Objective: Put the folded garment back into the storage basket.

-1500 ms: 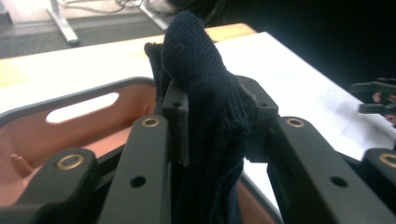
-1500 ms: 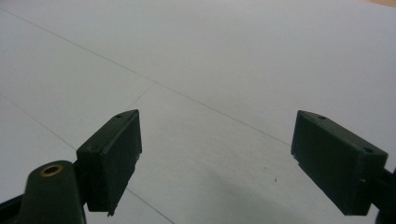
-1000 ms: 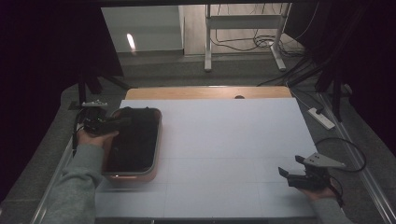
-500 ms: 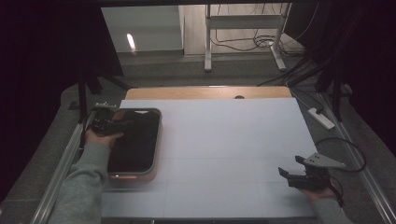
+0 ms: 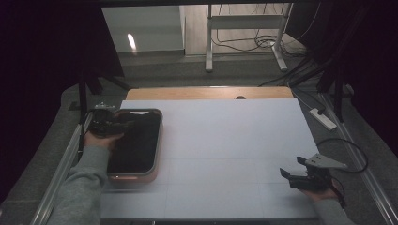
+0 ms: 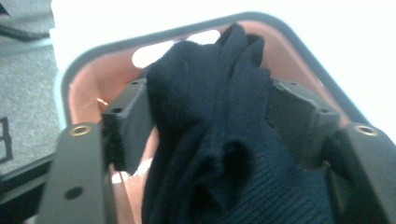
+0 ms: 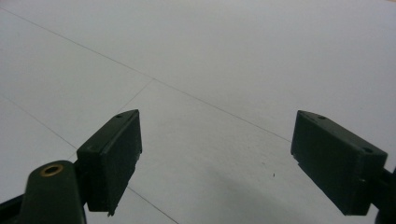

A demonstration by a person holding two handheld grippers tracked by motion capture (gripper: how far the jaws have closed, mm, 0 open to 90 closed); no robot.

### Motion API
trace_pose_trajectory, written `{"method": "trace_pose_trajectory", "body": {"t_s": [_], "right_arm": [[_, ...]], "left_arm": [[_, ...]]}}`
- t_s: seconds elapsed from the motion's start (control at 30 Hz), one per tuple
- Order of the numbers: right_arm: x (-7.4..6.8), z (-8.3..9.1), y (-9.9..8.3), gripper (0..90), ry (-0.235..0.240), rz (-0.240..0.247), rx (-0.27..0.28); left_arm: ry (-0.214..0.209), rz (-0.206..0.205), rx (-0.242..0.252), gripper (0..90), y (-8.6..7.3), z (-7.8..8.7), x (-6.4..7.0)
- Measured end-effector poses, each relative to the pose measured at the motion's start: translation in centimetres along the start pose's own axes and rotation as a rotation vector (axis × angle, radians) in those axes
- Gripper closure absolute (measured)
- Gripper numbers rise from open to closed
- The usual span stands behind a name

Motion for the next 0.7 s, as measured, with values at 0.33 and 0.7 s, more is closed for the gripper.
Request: {"method": "trace_pose_trajectory", "body": {"t_s": [0.33, 0.7], "right_arm": [[-0.1, 0.0, 0.0, 17.2, -0.002, 0.004, -0.004], [-0.2, 0.0, 0.1, 17.2, 0.003, 0.004, -0.001]], "left_arm": [[-0.059, -0.021, 0.056, 24.0, 0.1, 2.9, 2.1], [-0.161, -0.042, 0.110, 23.5, -1.5, 4.6, 5.7]]}}
Point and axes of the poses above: each handheld gripper's, and its own axes: z roughly backward along the jaws, y roughly out of its top, x roughly to its right, the point moved 10 cm from there along -z, roughly forward along the jaws, and after that the axes turned 8 degrees about y, right-handed, at the moved point
